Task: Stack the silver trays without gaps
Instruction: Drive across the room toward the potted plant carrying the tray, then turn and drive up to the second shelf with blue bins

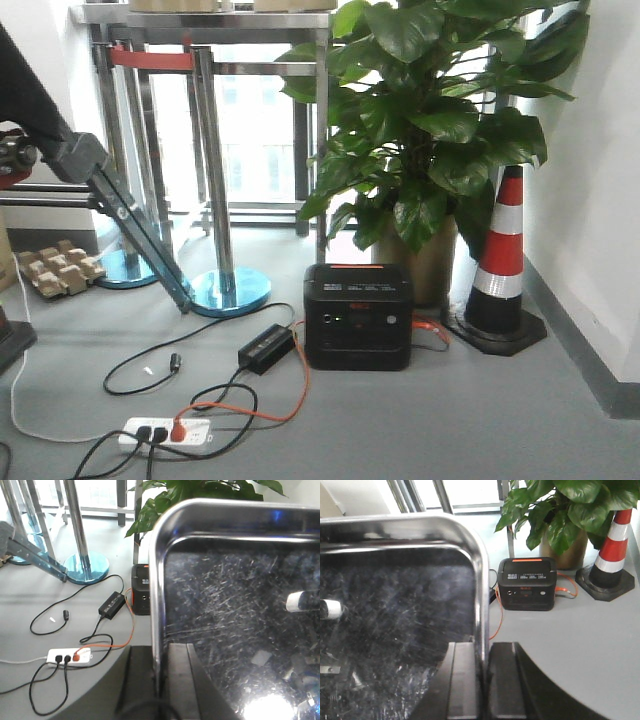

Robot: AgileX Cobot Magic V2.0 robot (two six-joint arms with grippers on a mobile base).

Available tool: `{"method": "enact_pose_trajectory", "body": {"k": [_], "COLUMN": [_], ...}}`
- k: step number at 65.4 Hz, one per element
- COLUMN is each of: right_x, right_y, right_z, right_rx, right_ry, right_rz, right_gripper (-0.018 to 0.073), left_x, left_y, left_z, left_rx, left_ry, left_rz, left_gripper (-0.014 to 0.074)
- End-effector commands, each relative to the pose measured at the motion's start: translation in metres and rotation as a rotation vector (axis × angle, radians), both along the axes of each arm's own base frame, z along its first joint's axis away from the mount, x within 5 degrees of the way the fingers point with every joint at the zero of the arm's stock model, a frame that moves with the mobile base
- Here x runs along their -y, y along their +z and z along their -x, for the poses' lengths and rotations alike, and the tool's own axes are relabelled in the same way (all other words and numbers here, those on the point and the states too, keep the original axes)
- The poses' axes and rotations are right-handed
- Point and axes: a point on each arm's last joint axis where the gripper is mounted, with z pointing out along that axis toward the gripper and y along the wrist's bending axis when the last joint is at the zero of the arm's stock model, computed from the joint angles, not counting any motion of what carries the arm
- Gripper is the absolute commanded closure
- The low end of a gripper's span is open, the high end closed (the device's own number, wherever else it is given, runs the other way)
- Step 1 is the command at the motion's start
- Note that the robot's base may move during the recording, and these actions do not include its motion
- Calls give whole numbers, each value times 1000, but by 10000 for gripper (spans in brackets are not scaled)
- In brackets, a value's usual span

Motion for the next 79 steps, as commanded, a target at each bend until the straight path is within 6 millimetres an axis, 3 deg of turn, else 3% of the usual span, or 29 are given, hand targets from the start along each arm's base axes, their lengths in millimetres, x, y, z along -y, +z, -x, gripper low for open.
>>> {"method": "enact_pose_trajectory", "body": {"k": [1, 79], "right_x": [7, 7], "right_y": [7, 7], "right_z": [1, 1], "right_rx": [55, 55], "right_ry": [-23, -23], "right_rz": [25, 25], "right_gripper": [574, 574], "left_x": [-7, -7], "left_y": [7, 8], "left_z": [1, 1], "left_rx": [42, 47], "left_ry": [29, 33], "left_rz": [-26, -31], "left_gripper": [613, 613]}}
